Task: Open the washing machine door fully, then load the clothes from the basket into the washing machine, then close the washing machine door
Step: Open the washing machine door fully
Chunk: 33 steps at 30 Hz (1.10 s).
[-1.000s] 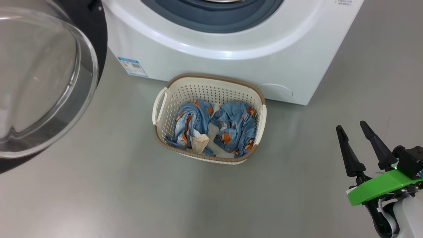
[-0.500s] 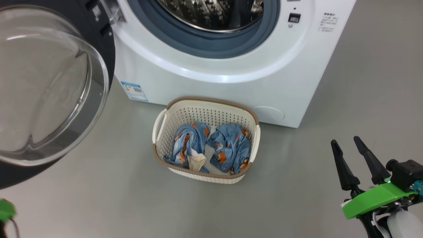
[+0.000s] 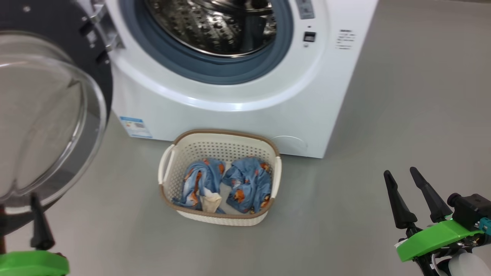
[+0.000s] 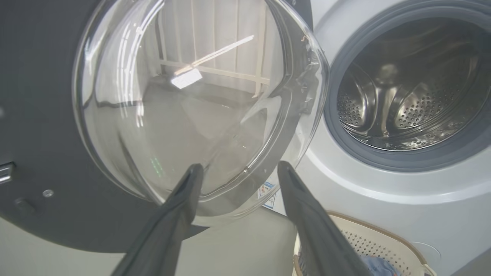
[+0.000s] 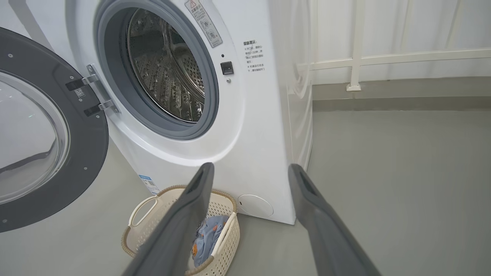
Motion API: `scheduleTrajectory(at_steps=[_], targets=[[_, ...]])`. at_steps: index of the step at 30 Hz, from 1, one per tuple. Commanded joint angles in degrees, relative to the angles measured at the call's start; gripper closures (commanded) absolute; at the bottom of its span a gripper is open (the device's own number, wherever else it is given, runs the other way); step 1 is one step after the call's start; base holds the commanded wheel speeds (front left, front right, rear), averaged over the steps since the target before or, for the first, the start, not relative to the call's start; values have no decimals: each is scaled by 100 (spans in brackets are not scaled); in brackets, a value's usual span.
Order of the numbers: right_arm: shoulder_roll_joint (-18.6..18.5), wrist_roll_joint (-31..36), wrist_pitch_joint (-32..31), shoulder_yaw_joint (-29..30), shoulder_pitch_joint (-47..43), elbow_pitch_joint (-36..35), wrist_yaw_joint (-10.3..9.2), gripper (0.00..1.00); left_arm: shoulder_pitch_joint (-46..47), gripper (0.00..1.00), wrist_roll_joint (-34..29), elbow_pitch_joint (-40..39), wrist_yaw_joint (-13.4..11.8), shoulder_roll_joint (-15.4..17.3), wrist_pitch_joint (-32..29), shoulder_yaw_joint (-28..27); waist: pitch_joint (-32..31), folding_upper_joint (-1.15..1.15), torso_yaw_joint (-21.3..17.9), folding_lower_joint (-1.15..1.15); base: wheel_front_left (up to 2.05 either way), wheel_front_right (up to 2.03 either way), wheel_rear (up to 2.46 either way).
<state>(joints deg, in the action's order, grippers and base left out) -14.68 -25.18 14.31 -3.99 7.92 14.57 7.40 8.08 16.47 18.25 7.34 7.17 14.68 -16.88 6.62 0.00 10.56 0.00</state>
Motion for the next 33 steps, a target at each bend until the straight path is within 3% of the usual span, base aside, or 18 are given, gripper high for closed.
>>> scheduleTrajectory(at_steps=[1,21,33], targets=[[-53,-7,69,-92,-51,-148,9,0,15,0,-37,-220,14,186,32,-89,-3,0,-185,0,0,0,0],[-5,8,69,-69,-35,-163,9,0,-70,0,-44,-489,14,344,32,1023,81,0,-1310,0,0,0,0],[30,6,69,-4,-95,-174,9,0,-248,0,59,-669,14,419,32,1329,38,0,-1645,0,0,0,0]])
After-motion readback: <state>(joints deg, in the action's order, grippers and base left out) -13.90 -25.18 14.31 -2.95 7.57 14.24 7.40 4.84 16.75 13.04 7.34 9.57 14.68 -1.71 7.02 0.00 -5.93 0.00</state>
